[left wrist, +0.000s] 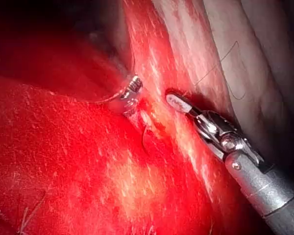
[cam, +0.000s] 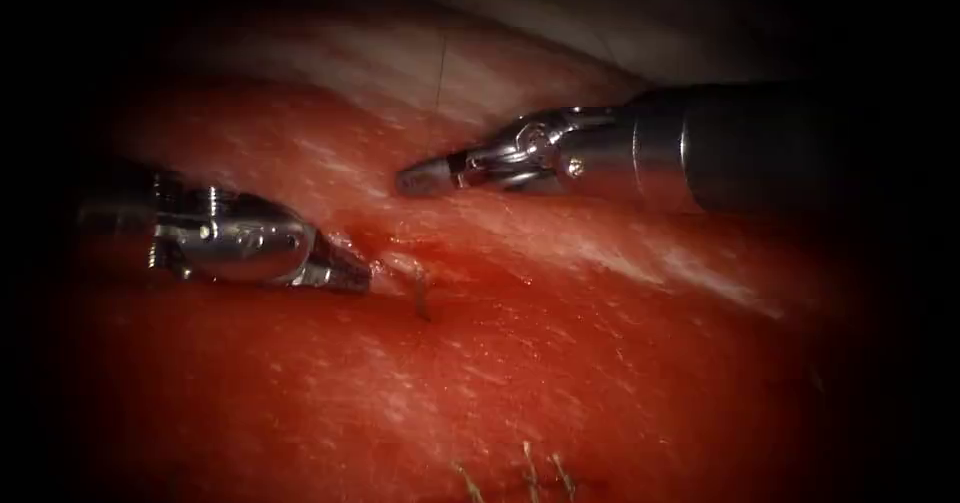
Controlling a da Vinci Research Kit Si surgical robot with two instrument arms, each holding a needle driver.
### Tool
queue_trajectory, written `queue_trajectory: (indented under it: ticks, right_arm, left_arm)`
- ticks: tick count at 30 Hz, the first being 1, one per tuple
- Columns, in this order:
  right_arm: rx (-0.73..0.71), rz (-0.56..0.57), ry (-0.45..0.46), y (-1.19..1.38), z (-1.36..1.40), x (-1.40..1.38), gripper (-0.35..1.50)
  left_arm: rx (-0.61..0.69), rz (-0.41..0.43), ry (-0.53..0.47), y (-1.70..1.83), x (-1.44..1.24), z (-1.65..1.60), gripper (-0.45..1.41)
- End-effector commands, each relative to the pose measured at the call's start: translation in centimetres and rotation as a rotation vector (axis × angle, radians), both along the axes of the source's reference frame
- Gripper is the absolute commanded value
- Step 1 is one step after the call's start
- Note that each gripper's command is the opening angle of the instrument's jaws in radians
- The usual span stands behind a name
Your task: Wound Closure
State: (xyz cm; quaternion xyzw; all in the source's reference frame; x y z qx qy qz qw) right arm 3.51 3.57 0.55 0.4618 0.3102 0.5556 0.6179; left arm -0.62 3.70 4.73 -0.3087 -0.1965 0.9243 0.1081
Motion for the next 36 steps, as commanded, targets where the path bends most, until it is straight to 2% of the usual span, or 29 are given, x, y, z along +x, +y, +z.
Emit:
queue_trajectory:
  ticks: [1, 2, 3, 4, 5, 6, 7, 12, 16, 21, 25, 26, 27, 28, 31, 33, 35, 36]
  right_arm:
    - [-0.001, 0.008, 0.018, 0.08, 0.00, 0.09, -0.35]
    - [-0.004, 0.019, 0.035, 0.08, 0.00, 0.09, -0.35]
    - [-0.051, 0.074, 0.051, 0.11, 0.00, 0.08, 0.04]
    - [-0.088, 0.087, 0.054, 0.12, 0.00, 0.07, 0.51]
    - [-0.370, 0.082, 0.031, 0.21, 0.03, 0.06, 1.13]
    - [-0.429, 0.077, 0.019, 0.23, 0.03, 0.05, 1.23]
    - [-0.533, 0.052, -0.002, 0.26, 0.03, 0.03, 1.28]
    - [-0.626, 0.032, -0.034, 0.29, 0.03, -0.09, 1.30]
    - [-0.668, 0.029, -0.067, 0.34, -0.01, -0.30, 1.28]
    - [-0.679, 0.045, -0.108, 0.31, -0.02, -0.54, 1.28]
    - [-0.677, 0.046, -0.115, 0.29, -0.02, -0.58, 1.28]
    - [-0.677, 0.046, -0.116, 0.29, -0.02, -0.58, 1.28]
    - [-0.677, 0.047, -0.116, 0.28, -0.02, -0.57, 1.28]
    - [-0.677, 0.047, -0.117, 0.28, -0.02, -0.56, 1.28]
    - [-0.677, 0.047, -0.117, 0.26, -0.03, -0.56, 1.28]
    - [-0.676, 0.047, -0.116, 0.25, -0.04, -0.56, 1.28]
    - [-0.676, 0.046, -0.116, 0.24, -0.04, -0.57, 1.25]
    - [-0.676, 0.046, -0.116, 0.24, -0.05, -0.57, 1.25]
  left_arm:
    - [0.003, 0.000, -0.001, -0.05, -0.05, 0.05, -0.24]
    - [0.003, 0.000, -0.001, -0.05, -0.05, 0.04, -0.24]
    - [0.006, -0.001, -0.002, -0.05, -0.06, 0.00, -0.23]
    - [0.011, -0.006, 0.000, -0.05, -0.07, -0.01, -0.21]
    - [0.014, 0.004, -0.009, -0.06, -0.12, -0.09, -0.06]
    - [0.016, 0.008, -0.016, -0.07, -0.14, -0.11, -0.02]
    - [0.002, 0.021, -0.041, -0.09, -0.18, -0.18, 0.10]
    - [-0.012, 0.021, -0.101, -0.13, -0.31, -0.32, 0.34]
    - [-0.025, 0.013, -0.134, -0.15, -0.50, -0.36, 0.61]
    - [-0.031, 0.003, -0.156, -0.15, -0.60, -0.39, 0.69]
    - [-0.034, -0.009, -0.170, -0.13, -0.67, -0.37, 0.68]
    - [-0.035, -0.009, -0.173, -0.13, -0.68, -0.36, 0.66]
    - [-0.036, -0.006, -0.175, -0.13, -0.67, -0.34, 0.52]
    - [-0.041, 0.002, -0.178, -0.12, -0.65, -0.31, 0.21]
    - [-0.046, 0.007, -0.183, -0.12, -0.60, -0.25, 0.02]
    - [-0.024, -0.019, -0.174, -0.14, -0.55, -0.20, -0.18]
    - [0.030, -0.114, -0.159, -0.10, -0.52, -0.21, -0.35]
    - [0.053, -0.145, -0.158, -0.08, -0.51, -0.23, -0.35]
